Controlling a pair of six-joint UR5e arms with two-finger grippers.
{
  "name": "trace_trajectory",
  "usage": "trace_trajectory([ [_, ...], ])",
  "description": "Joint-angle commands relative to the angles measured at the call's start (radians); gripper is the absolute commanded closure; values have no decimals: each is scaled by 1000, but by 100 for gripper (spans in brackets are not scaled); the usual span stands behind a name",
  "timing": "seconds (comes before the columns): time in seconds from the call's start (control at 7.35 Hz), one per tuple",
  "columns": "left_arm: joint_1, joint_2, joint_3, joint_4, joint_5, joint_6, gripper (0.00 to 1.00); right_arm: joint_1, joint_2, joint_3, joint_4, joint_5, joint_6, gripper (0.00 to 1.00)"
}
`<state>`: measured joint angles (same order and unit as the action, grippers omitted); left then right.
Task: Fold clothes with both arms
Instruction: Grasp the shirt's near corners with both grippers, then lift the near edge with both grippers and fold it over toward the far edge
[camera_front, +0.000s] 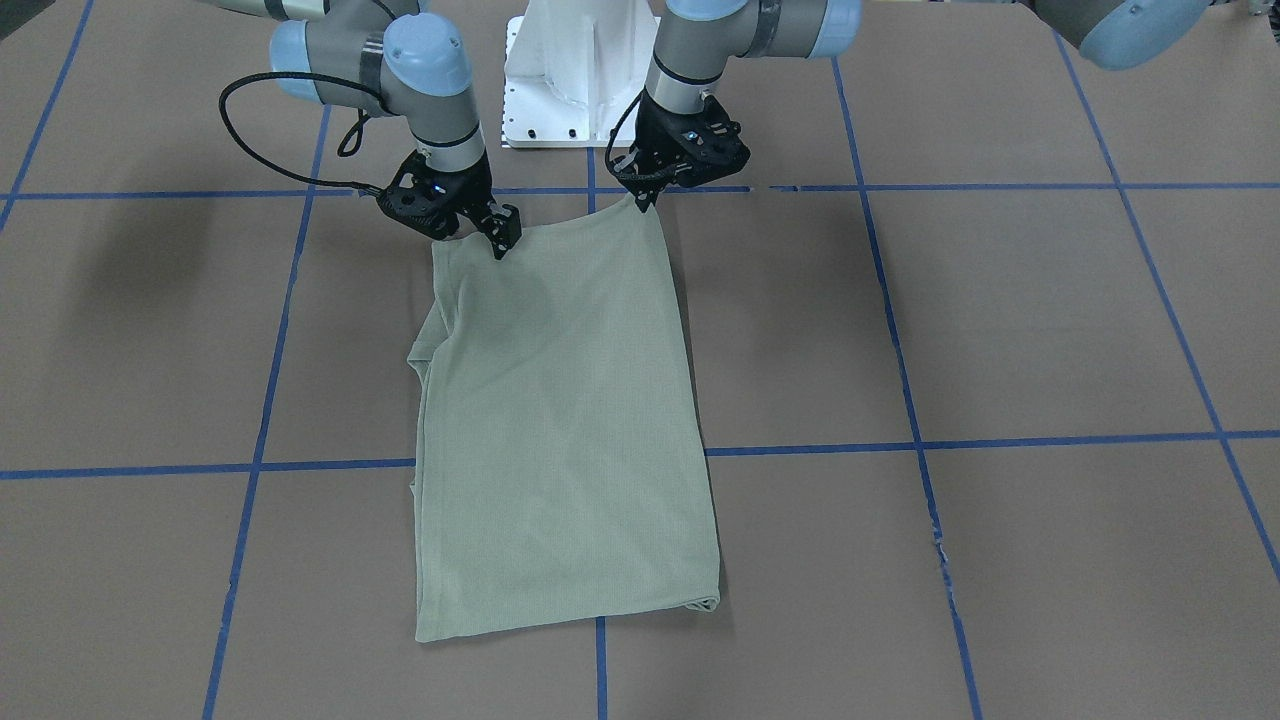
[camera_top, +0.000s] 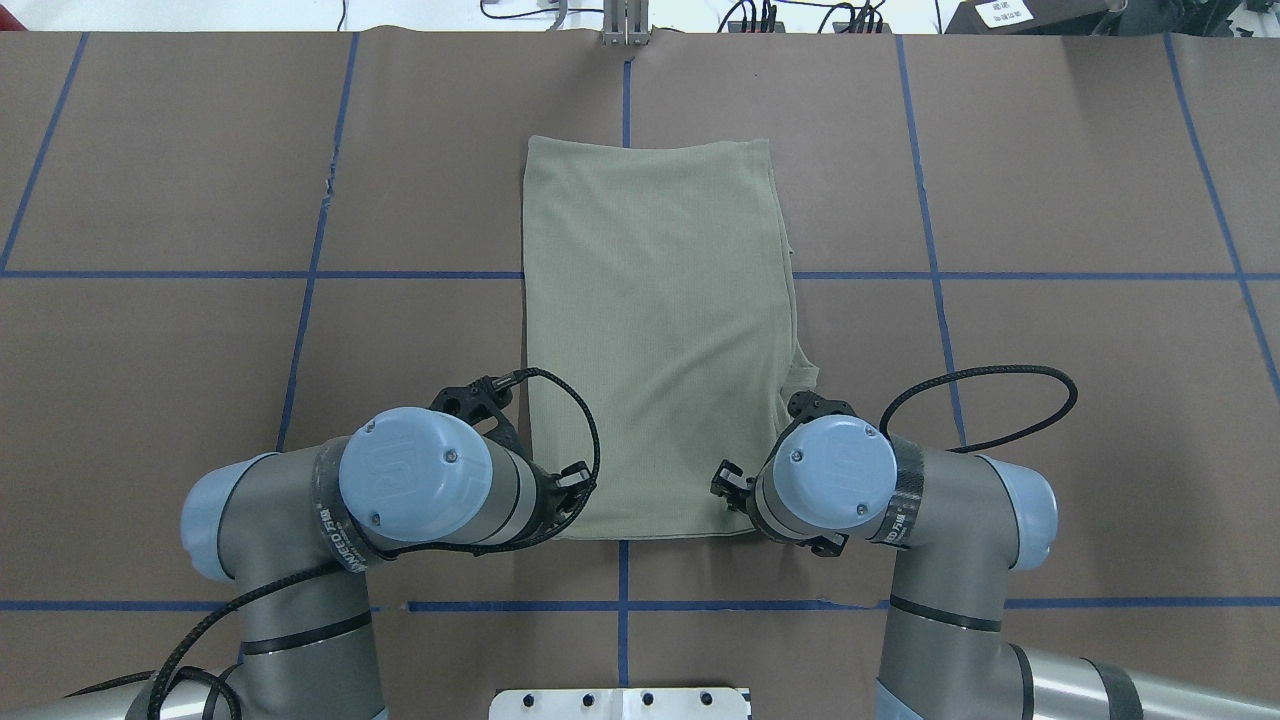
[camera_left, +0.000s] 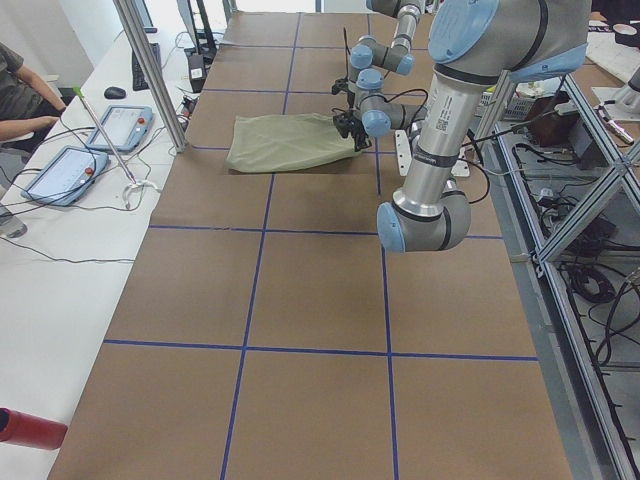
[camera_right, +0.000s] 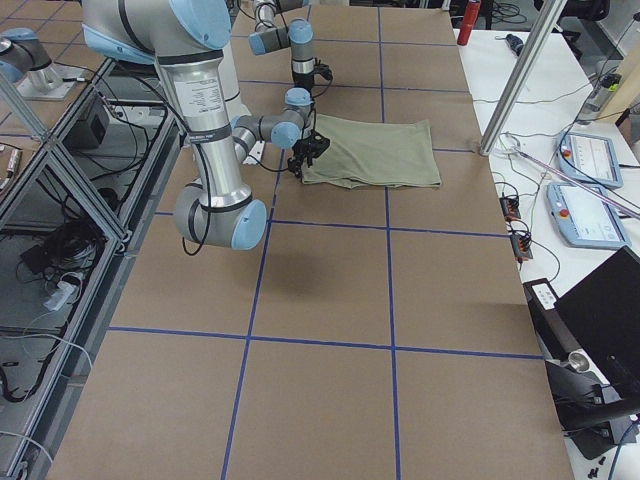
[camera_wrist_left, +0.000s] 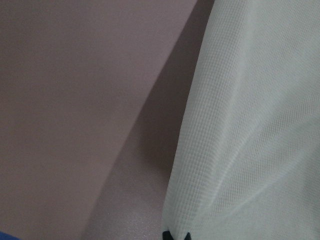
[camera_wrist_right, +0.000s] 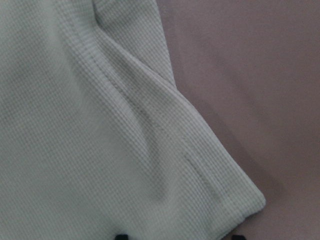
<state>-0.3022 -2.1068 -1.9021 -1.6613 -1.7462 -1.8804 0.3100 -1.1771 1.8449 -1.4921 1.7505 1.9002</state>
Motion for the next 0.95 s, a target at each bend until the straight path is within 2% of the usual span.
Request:
trace_trajectory([
  [0.0,0,1,-2,0,1,-6,100,0,-1,4,0,1,3,99],
  [0.41,0,-1,-2,0,1,-8,100,1,7,14,0,-2,25,100],
  [0.54,3,-1,0,0,1,-8,100,0,10,16,1,-12,102,100],
  [0.82,3,-1,-3,0,-1,-8,100,10,7,63,0,-8,105,100],
])
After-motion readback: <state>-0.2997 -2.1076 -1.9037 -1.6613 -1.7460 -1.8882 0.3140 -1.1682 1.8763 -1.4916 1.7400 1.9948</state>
